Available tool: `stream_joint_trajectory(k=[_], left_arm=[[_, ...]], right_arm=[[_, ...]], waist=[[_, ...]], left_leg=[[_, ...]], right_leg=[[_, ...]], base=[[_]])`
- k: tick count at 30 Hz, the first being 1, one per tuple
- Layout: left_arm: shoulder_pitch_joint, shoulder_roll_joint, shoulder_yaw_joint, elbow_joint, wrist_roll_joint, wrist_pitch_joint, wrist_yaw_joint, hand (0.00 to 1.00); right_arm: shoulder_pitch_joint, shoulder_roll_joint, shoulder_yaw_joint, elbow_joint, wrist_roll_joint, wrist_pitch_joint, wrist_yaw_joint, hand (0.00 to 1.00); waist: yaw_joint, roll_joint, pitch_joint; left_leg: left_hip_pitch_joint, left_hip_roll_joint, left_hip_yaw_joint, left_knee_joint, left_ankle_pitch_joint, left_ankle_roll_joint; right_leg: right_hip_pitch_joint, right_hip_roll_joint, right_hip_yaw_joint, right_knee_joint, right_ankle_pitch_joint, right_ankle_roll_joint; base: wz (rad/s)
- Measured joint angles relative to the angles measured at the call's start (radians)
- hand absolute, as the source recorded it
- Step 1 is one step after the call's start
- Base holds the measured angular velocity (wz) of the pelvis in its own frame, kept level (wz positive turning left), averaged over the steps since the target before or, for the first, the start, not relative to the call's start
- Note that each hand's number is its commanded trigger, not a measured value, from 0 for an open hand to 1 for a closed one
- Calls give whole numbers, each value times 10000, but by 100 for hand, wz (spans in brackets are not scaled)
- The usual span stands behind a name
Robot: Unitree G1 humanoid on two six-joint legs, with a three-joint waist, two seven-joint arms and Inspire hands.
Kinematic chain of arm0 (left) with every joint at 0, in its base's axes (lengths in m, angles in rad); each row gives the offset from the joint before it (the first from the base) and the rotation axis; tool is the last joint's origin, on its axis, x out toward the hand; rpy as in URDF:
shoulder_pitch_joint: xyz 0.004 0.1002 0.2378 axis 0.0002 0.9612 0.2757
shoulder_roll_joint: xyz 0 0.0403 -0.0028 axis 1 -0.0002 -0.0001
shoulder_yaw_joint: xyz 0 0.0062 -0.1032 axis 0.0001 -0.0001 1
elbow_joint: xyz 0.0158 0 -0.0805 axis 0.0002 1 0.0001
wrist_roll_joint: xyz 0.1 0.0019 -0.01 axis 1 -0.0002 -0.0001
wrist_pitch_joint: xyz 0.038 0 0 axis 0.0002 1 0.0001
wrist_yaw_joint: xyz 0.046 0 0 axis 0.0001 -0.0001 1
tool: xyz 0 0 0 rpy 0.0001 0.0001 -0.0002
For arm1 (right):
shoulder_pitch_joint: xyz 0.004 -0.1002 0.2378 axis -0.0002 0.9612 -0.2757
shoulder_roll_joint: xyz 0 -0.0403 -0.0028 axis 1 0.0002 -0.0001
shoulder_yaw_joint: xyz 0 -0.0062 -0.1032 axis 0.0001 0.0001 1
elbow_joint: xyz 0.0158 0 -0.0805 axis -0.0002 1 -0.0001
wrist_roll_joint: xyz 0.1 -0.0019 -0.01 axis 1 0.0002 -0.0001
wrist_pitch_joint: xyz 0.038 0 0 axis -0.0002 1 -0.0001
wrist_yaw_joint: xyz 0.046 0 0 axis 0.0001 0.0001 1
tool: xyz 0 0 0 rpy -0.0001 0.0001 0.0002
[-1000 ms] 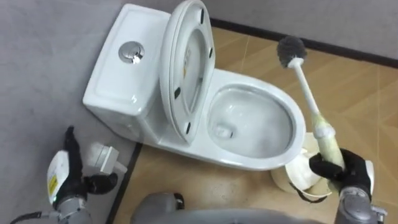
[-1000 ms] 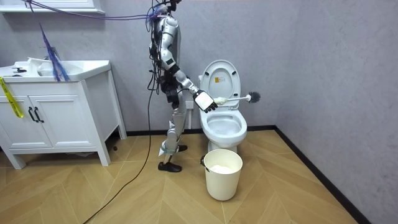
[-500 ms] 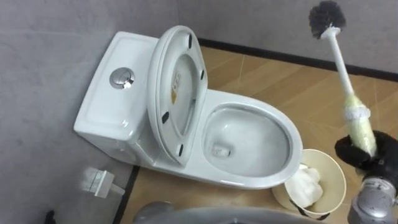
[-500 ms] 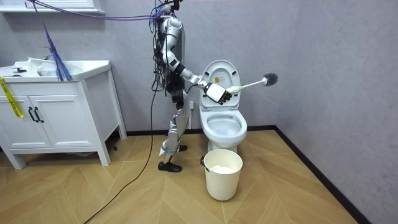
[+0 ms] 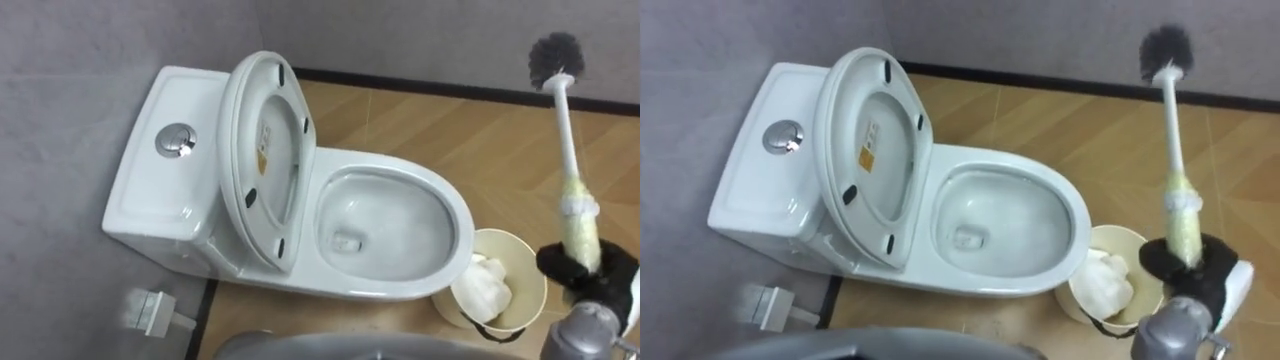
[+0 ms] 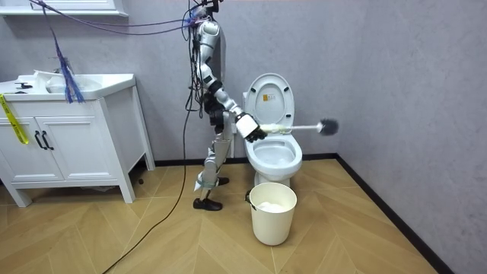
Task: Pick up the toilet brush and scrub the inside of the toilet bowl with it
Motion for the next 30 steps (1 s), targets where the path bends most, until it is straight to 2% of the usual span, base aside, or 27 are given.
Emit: stream_joint_trajectory(k=[3,9,15,24,30], left_arm=[[-424,1,-16,-6,416,3,-432,0],[-767,9,-13,61,1270,-33,-1059,0],[-810,7,-17,412,1489,-57,-1212,0],[-841,2,5,617,1805,-139,-1263,0],[-919,-14,4,691,2291,-138,-1307,0]], right_arm=[[-14,141,-1,509,20,96,273,0],[-262,145,-90,1462,-9,91,546,0],[-334,147,-88,2581,27,88,606,0],[-481,176,-353,3413,-398,65,1005,0],[-554,312,-380,3876,-375,70,1118,0]], waist=[[-135,114,25],[-336,309,-11],[-358,324,-25],[-547,272,-33],[-535,251,-29]], left_leg=[[24,25,35,-73,2,8],[93,56,247,-172,15,39],[309,125,541,-304,8,26],[468,156,678,-324,3,13],[612,154,710,-471,8,7]], right_leg=[[-57,36,112,-26,112,10],[-224,55,365,-17,209,14],[-235,116,767,-16,211,10],[-161,141,923,-22,228,-15],[-116,148,995,-13,243,-28]], base=[[-13],[-18],[-16],[-5],[-5]])
